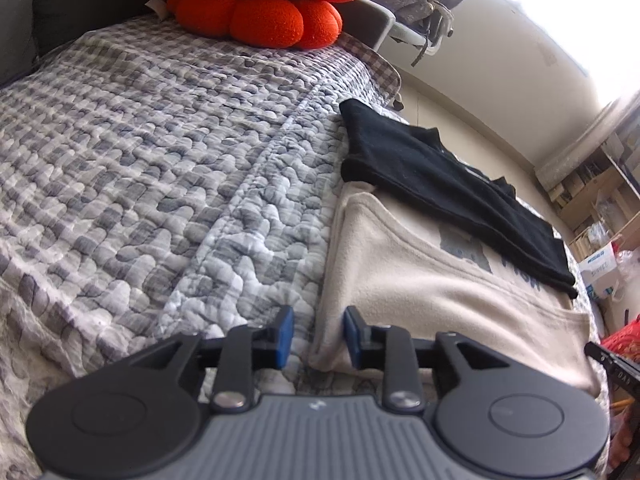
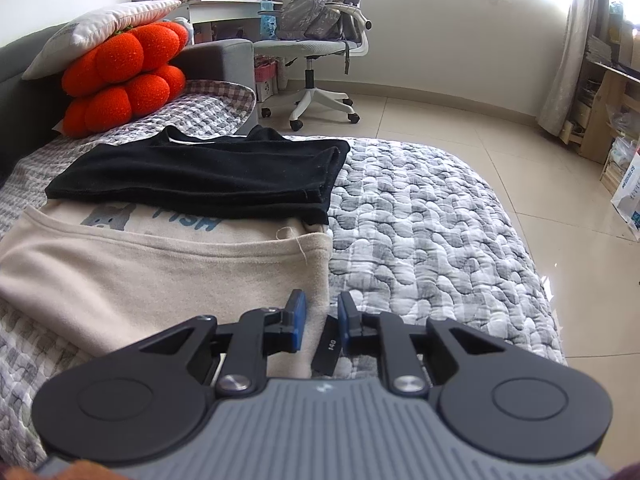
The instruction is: Fold clothes
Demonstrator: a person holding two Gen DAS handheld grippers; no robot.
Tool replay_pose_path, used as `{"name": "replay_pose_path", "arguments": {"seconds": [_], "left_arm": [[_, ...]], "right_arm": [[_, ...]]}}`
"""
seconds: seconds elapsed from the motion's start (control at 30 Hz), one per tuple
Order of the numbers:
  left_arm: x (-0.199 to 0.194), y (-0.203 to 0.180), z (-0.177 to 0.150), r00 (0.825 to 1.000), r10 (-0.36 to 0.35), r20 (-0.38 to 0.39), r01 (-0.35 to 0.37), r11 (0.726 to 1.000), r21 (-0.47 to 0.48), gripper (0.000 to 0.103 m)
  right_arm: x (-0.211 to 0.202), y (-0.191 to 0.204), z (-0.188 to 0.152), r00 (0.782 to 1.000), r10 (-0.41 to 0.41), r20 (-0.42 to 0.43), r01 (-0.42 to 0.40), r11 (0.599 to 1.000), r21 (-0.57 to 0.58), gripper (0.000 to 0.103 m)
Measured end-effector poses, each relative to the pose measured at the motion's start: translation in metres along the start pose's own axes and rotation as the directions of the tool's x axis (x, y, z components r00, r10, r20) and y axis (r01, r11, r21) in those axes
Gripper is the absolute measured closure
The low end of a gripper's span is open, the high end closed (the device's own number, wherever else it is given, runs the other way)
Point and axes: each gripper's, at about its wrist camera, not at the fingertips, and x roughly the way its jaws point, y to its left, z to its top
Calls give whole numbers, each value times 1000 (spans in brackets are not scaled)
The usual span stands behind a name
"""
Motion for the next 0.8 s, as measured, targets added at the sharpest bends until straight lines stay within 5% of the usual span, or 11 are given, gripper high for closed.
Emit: {"name": "replay_pose_path", "arguments": {"seconds": [0.5,0.63,0.8], "left_arm": [[7,-16,20,998,-9,56,8,1000,19,64],[20,-26,19,999,-30,16,29,998,62,66],[28,-28,21,1000,11,21,-13,997,79,82]], "right_arm": [[0,-10,12,999,1,42,-3,998,59,84],[4,-7,13,999,22,31,-24,998,57,84],[12,-5,14,999,40,2,-40,998,47,84]]}}
